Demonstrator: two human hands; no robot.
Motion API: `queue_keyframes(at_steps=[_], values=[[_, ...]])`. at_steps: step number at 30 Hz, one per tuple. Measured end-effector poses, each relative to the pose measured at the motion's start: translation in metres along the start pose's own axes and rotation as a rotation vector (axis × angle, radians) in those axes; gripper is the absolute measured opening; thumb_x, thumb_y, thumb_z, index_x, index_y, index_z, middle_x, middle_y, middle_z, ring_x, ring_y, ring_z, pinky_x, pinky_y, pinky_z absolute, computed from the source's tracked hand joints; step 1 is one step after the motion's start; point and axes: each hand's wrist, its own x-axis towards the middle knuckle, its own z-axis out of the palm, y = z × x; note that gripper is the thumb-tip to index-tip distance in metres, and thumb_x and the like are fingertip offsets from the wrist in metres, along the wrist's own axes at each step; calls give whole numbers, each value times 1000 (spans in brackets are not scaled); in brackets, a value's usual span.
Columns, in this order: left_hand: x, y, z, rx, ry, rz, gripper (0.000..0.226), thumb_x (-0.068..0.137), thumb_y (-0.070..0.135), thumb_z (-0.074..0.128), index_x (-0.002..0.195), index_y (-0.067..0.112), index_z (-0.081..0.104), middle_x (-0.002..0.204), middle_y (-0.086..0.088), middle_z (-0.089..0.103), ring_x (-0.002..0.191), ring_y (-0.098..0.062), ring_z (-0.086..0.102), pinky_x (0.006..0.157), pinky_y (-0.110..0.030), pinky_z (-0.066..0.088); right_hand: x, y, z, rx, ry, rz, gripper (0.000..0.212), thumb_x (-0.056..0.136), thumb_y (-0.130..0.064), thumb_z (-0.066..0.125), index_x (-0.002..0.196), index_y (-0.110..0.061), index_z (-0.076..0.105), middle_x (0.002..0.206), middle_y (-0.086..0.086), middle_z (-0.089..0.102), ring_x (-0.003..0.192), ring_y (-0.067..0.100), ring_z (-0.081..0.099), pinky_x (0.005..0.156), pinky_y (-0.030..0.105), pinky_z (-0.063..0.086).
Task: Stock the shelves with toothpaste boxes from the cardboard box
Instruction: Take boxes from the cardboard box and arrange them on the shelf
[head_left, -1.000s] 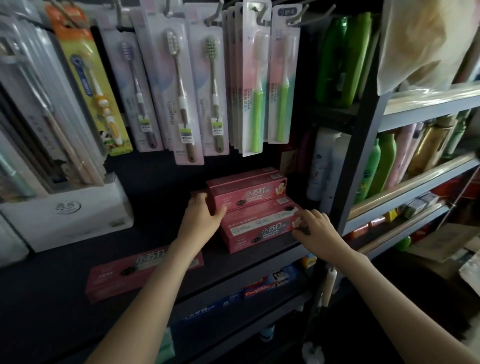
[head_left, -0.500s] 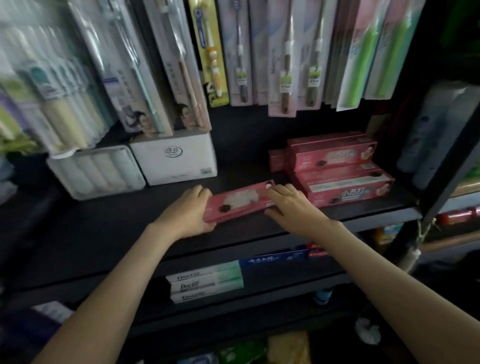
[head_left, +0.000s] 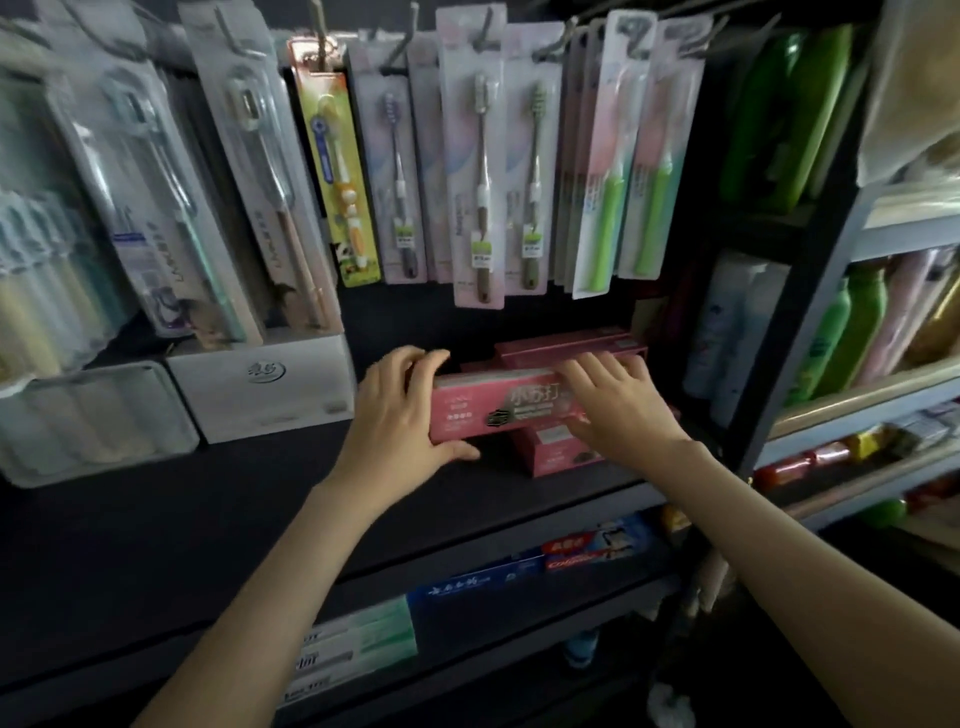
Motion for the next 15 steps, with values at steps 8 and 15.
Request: queue_keyframes(at_steps=[8, 15], values=[[27, 33, 72, -687, -204, -556, 30, 93, 24, 61, 120, 10, 57, 106, 5, 63, 92, -7, 61, 81, -17, 47, -16, 61, 38, -112, 120, 103, 39, 67, -13, 78, 101, -7, 62, 94, 7, 63, 84, 30, 62, 75, 44, 47], [39, 37, 115, -597, -219, -523, 50, 93, 37, 58, 137, 18, 46, 123, 0, 61, 110, -15, 60, 90, -31, 52, -5, 95, 75, -103, -42, 142, 70, 59, -3, 85, 120, -10, 51, 116, 9, 56, 109, 28, 50, 92, 54, 43]])
